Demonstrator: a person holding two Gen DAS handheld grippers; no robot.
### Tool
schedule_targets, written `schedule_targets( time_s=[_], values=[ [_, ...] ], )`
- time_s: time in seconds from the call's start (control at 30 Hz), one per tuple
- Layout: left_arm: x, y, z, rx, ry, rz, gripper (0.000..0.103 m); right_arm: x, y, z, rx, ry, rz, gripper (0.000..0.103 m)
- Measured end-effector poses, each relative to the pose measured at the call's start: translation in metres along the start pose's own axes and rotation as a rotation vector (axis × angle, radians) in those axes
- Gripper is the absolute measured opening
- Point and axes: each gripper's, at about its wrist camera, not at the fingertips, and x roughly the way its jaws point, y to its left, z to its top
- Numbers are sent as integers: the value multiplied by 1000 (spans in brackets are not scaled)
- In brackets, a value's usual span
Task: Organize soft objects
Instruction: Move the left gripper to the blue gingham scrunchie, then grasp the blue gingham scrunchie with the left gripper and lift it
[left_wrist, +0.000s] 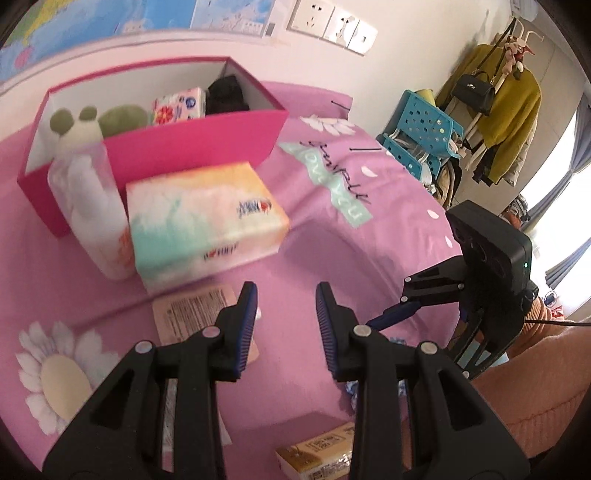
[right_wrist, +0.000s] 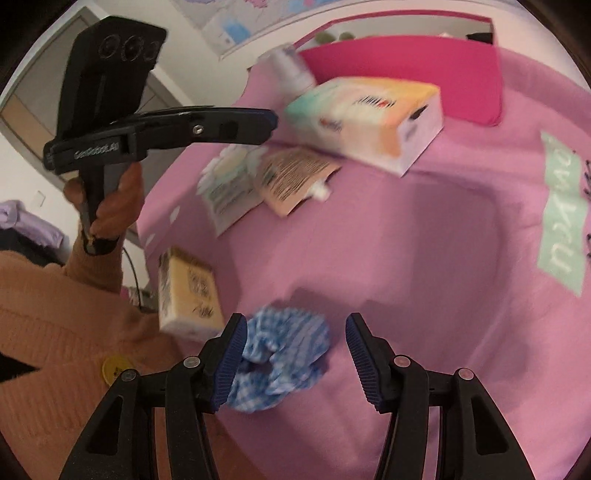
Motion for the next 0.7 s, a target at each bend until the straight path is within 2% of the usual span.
schedule_targets(
  time_s=[0.13, 0.2, 0.37, 0.6, 0.67, 0.7],
  values=[
    [5, 0, -6, -12, 19, -12, 34, 4, 3, -7, -10, -2, -8, 54],
    [6, 0, -9, -17, 26, -23, 34, 6, 4, -7, -7, -6, -21, 36],
    [6, -1, -12, -15, 33, -48, 34, 3, 3, -6, -5, -39, -61, 16],
    [6, -5, -15, -3, 39, -117, 34, -23, -3, 10, 26, -173, -82, 13],
    [8, -8, -14, 7, 48, -150, 37, -29, -3, 16, 29, -209, -81, 13],
    [8, -11, -14, 14, 53, -175, 42, -33, -3, 19, 27, -225, -86, 13]
  ],
)
